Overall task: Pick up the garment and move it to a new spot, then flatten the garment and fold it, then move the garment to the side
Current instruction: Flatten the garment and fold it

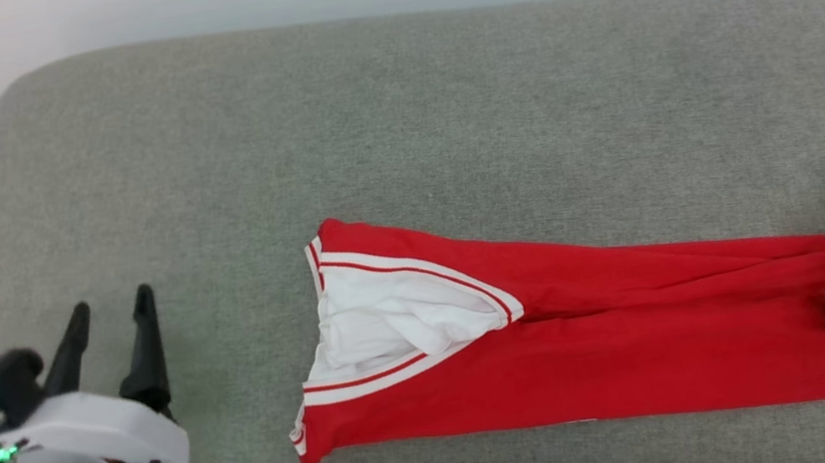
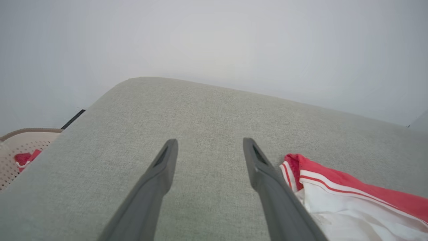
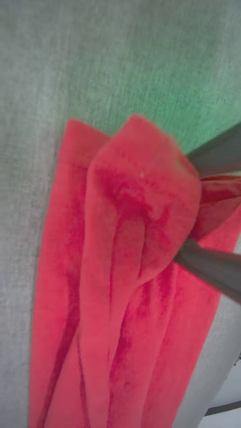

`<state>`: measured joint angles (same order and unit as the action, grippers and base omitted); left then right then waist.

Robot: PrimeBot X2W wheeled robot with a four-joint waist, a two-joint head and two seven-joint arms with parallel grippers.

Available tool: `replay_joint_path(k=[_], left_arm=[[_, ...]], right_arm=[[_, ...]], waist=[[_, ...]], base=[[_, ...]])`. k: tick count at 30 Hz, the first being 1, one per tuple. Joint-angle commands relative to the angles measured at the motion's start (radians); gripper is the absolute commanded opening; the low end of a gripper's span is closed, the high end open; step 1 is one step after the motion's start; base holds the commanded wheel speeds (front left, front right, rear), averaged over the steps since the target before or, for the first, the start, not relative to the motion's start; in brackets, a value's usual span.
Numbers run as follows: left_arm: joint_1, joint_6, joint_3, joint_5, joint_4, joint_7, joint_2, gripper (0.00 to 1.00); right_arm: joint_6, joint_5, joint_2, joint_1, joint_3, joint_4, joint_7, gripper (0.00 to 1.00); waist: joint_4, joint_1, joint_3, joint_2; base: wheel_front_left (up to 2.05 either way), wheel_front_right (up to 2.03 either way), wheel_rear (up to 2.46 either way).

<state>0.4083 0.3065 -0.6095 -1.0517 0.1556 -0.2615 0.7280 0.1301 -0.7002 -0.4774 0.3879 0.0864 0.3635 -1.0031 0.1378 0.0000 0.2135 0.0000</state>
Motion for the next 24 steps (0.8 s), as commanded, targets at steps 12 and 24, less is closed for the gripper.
replay_joint_path(k=[12,24], left_arm=[[-0.180,-0.132,0.316,0.233,0.037,-0.004,-0.179,1.00],[-0.226,-0.221,0.464,0.369,0.046,-0.004,-0.270,1.00]], right_arm=[[0.000,-0.060,-0.023,0.004,0.023,0.004,0.017,0.00],[0.000,0.013,-0.148,0.032,-0.066,0.080,0.101,0.00]], waist=[[-0.008,0.0000,-0.003,0.0000],[-0.036,0.0000,-0.002,0.0000]], base=[[0.00,0.00,0.00],[0.00,0.00,0.00]])
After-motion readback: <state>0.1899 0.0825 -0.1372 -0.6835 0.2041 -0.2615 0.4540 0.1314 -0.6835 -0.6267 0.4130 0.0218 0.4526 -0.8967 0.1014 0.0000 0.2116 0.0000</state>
